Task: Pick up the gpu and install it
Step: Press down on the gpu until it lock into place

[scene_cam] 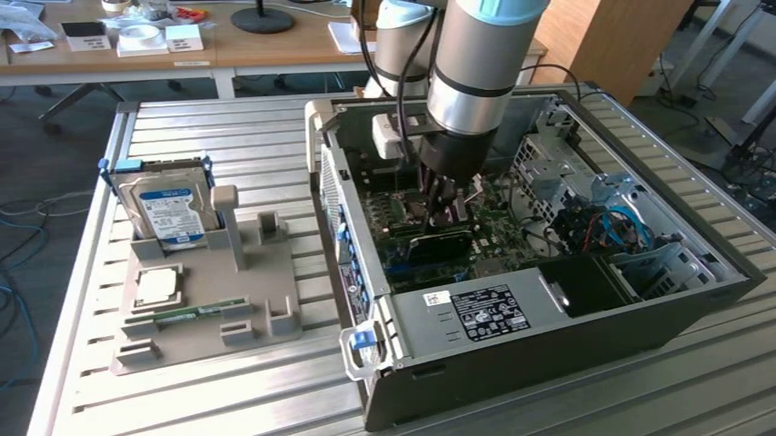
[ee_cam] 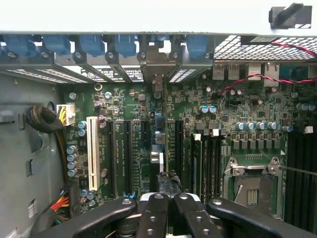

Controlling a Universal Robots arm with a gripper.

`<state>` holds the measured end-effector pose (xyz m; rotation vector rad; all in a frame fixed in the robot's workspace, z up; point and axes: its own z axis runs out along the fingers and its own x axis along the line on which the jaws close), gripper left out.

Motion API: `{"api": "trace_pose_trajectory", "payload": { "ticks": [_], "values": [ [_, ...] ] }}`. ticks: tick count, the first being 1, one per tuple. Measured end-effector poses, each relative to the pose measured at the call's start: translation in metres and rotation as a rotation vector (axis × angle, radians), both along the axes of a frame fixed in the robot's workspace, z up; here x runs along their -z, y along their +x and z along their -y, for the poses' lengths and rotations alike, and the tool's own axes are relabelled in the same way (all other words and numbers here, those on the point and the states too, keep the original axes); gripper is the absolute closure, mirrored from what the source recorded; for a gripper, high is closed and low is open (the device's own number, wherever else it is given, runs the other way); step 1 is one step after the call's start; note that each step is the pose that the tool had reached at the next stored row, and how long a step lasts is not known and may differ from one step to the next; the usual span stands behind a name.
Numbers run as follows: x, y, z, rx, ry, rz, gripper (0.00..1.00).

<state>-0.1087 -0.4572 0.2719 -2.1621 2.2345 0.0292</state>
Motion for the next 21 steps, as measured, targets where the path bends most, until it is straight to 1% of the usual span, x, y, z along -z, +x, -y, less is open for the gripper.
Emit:
{"api": "trace_pose_trajectory", "payload": {
  "ticks": [15, 21],
  "values": [
    [0.0004, 0.0015, 0.0004, 0.0, 0.0001, 0.0001, 0.89],
    [0.0029, 0.0015, 0.0004, 0.0, 0.0, 0.0, 0.89]
  ]
}}
